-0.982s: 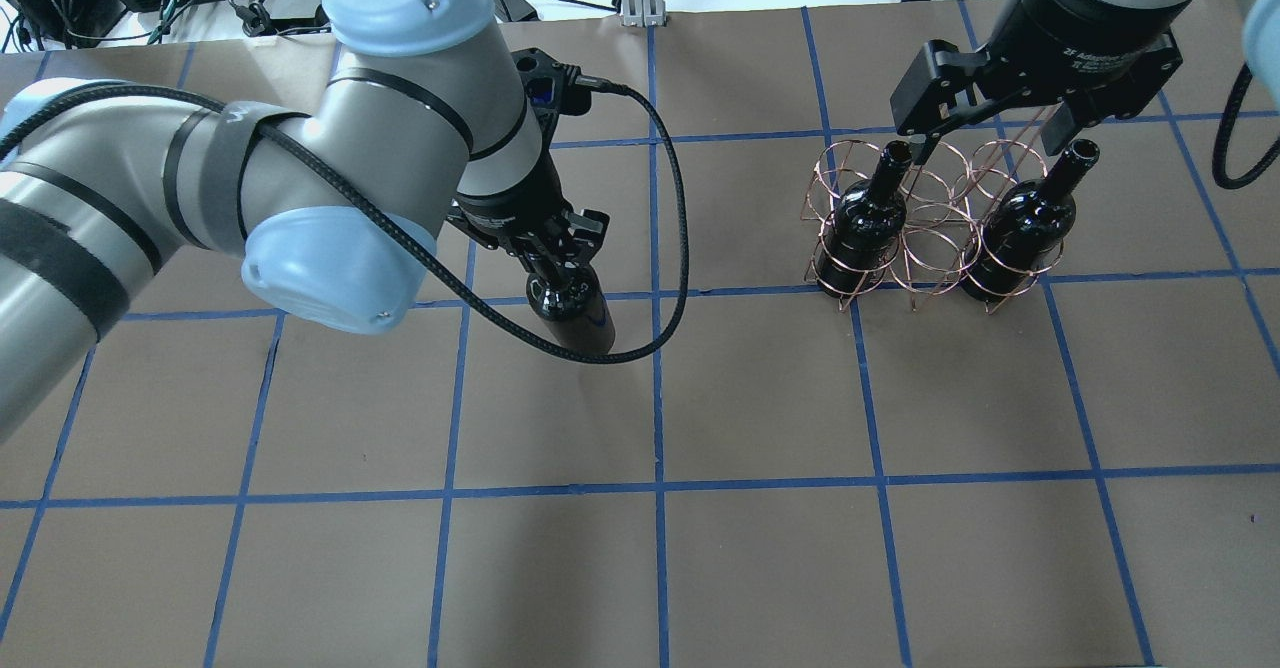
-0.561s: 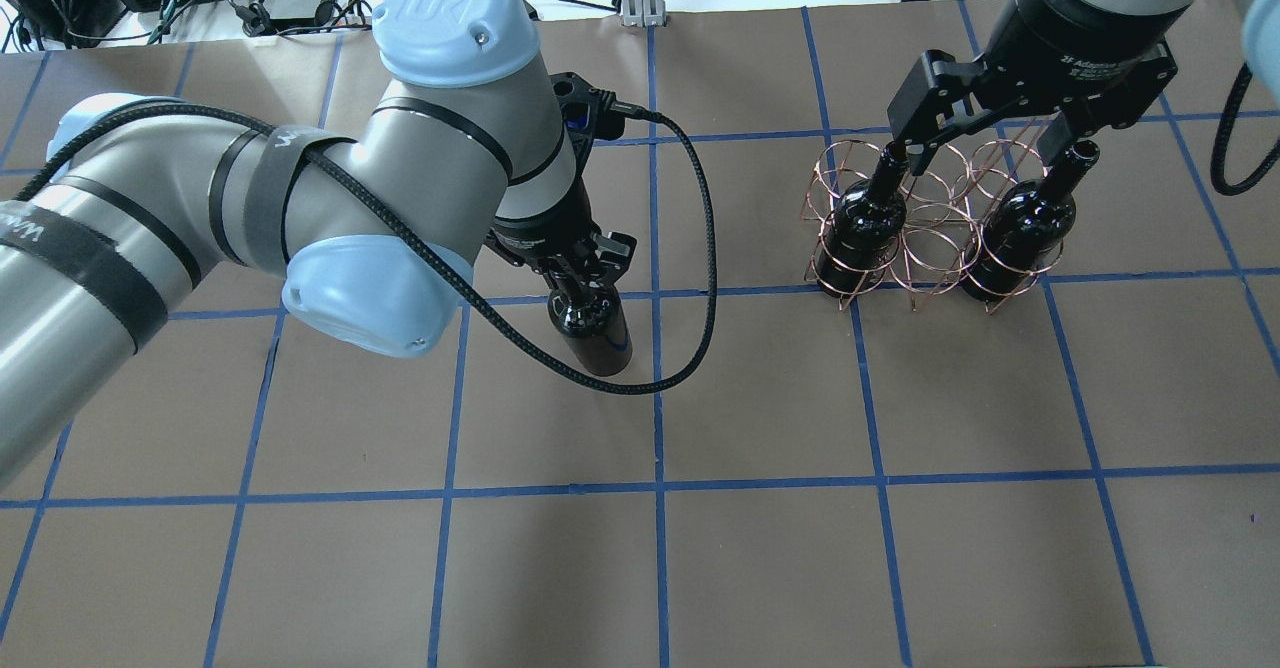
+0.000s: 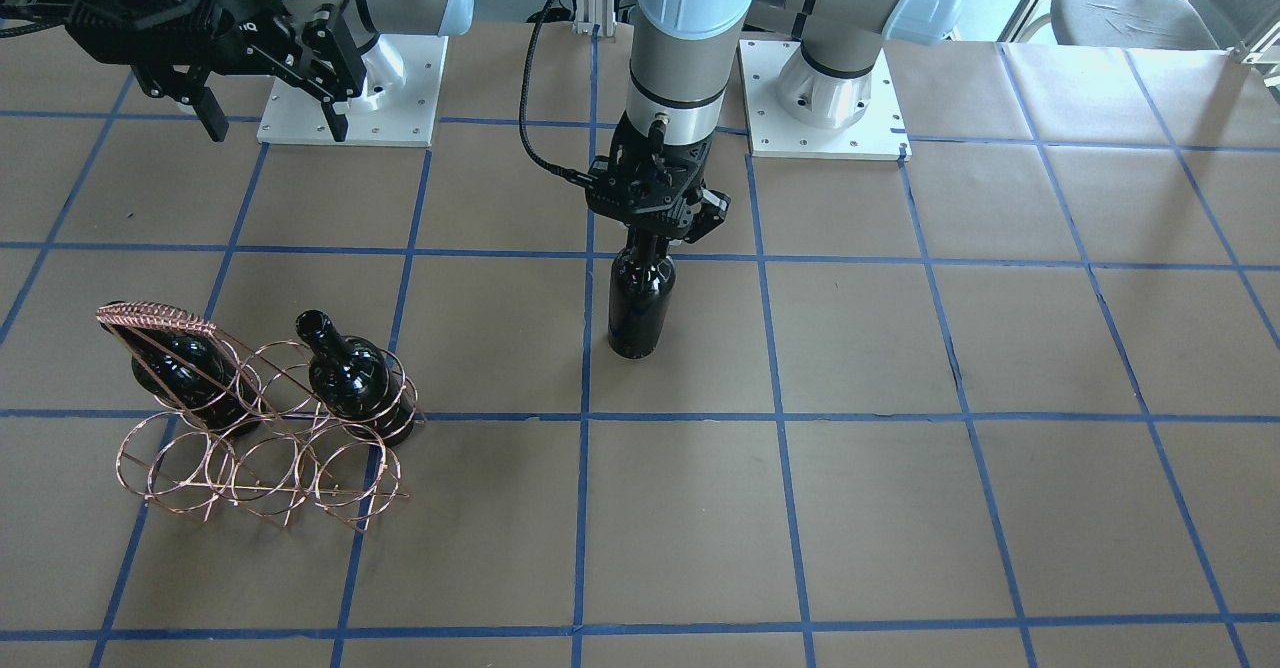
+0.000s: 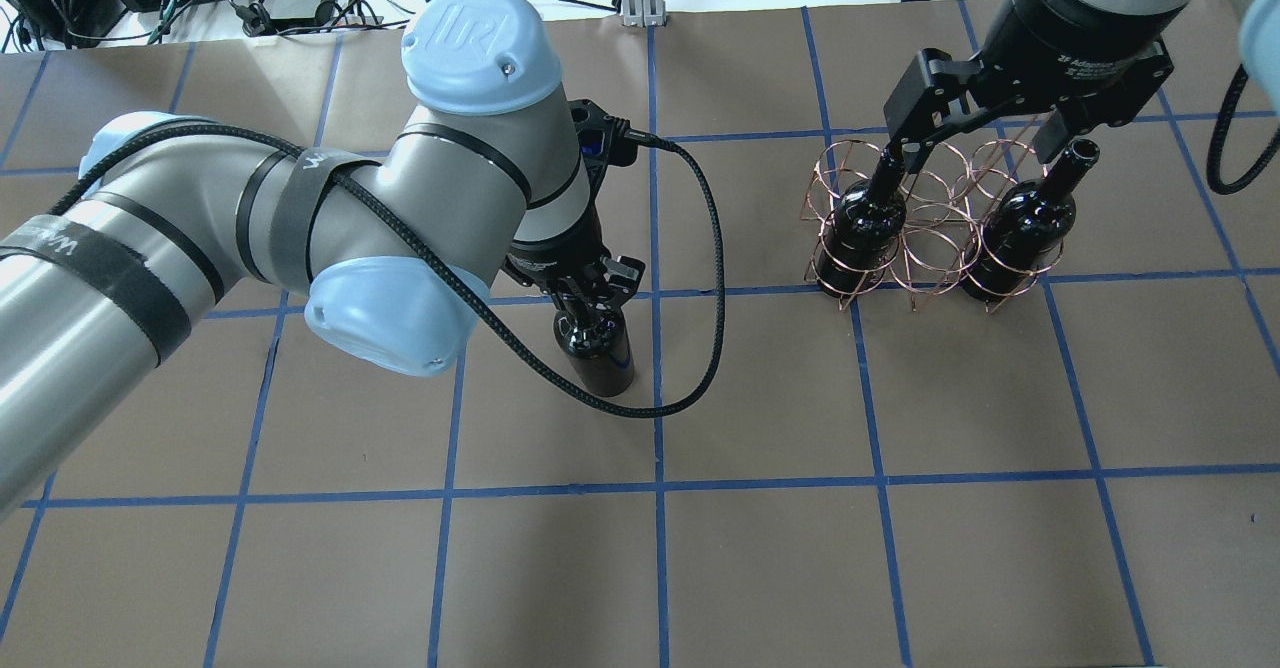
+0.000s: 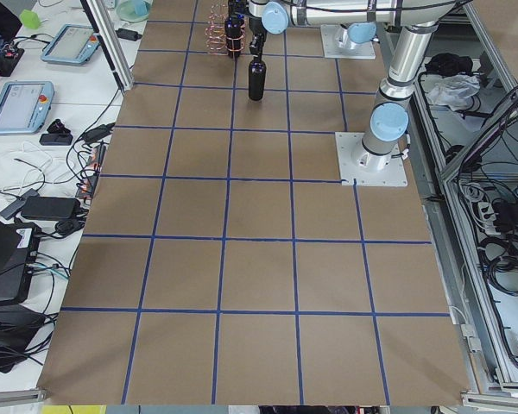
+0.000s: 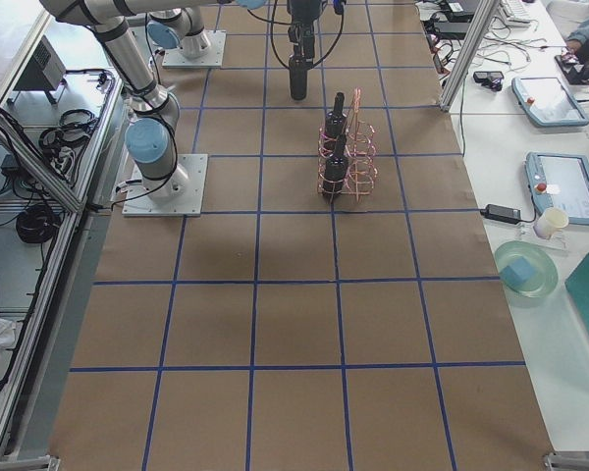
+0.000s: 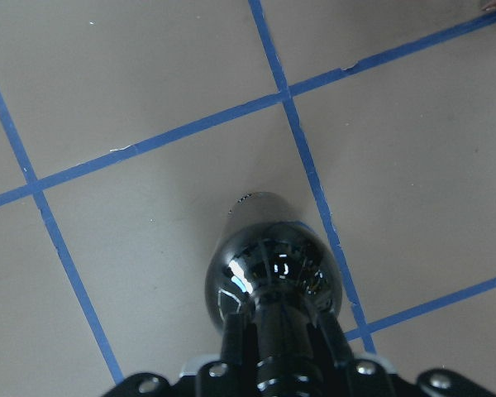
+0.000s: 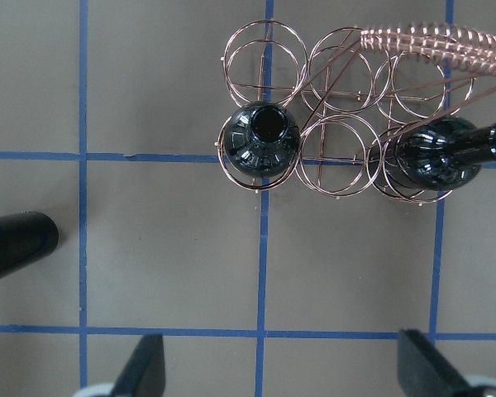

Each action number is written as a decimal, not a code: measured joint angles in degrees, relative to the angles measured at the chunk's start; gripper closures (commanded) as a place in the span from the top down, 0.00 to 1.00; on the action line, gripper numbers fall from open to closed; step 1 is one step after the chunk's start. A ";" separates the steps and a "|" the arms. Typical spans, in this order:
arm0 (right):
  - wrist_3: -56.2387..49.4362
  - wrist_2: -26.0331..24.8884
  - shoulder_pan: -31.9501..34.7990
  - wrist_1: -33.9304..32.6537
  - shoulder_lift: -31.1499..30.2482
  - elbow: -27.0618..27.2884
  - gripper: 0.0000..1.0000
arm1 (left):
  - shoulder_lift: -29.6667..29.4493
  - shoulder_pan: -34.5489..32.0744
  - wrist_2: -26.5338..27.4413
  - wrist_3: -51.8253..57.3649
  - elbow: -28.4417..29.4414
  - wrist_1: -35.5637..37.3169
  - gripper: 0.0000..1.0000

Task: Place wine into wine basket
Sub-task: 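Set the bottle upright at the table center and open the left gripper, then raise the left gripper away while the right gripper moves toward the bottle, then lower the right gripper onto the bottle neck and close it, then lift the bottle off the table with the right gripper, then carry the bottle with the right gripper over the copper wire rack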

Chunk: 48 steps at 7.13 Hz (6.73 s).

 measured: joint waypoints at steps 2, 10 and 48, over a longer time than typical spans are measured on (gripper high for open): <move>0.29 -0.30 0.03 -0.17 0.28 0.23 1.00 | -0.07 -0.08 -0.34 -0.06 -0.27 0.12 0.00; -1.56 0.26 0.03 -0.38 0.53 0.45 1.00 | -0.12 -0.77 -0.23 -0.87 0.61 -0.18 1.00; 29.30 1.97 22.89 -3.95 10.31 -1.47 0.00 | 2.43 26.18 -0.18 -3.14 14.08 -17.69 1.00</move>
